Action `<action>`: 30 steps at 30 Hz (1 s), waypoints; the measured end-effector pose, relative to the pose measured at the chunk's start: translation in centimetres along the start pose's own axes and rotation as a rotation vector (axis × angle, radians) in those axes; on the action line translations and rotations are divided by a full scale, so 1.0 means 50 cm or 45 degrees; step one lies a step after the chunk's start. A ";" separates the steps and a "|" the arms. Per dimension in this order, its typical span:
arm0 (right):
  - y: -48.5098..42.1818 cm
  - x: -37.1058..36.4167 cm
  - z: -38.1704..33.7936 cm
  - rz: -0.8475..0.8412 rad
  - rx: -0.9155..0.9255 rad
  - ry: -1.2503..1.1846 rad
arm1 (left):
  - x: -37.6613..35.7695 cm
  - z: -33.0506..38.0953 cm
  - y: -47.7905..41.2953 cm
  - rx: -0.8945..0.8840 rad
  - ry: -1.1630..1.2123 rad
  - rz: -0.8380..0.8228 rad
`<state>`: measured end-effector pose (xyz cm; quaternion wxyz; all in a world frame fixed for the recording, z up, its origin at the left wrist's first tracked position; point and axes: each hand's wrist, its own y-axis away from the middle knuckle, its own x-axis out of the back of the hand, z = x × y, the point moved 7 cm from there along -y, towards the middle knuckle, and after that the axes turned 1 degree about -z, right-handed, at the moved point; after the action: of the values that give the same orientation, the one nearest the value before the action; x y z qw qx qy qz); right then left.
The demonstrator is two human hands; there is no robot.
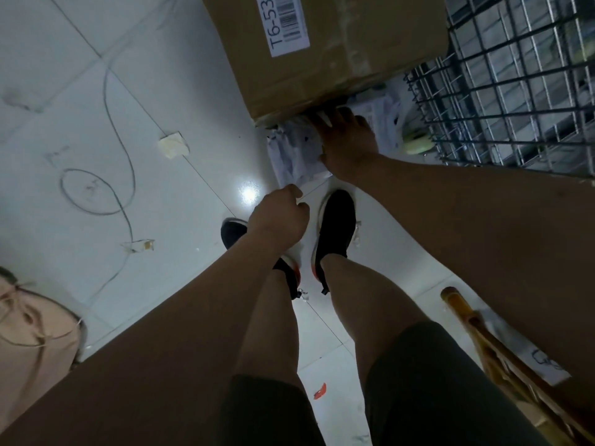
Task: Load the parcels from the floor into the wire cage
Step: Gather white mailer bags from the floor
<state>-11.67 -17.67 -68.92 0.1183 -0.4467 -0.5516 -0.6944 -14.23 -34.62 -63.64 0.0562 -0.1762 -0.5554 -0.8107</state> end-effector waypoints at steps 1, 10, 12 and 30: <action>0.003 0.000 -0.004 -0.005 -0.004 -0.001 | -0.004 -0.003 0.004 -0.003 -0.008 -0.002; 0.162 0.103 -0.106 -0.011 0.075 -0.158 | 0.061 -0.017 0.144 -0.006 -0.002 0.091; 0.210 0.164 -0.143 -0.074 0.112 -0.221 | 0.107 -0.022 0.199 0.015 0.004 0.141; 0.702 0.675 -0.489 -0.132 0.641 -0.052 | 0.347 -0.117 0.887 0.334 0.278 0.608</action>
<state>-19.88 -40.65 -20.21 0.1789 -0.3883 -0.7314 -0.5313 -18.99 -54.89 -20.39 0.3271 -0.2047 -0.5889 -0.7101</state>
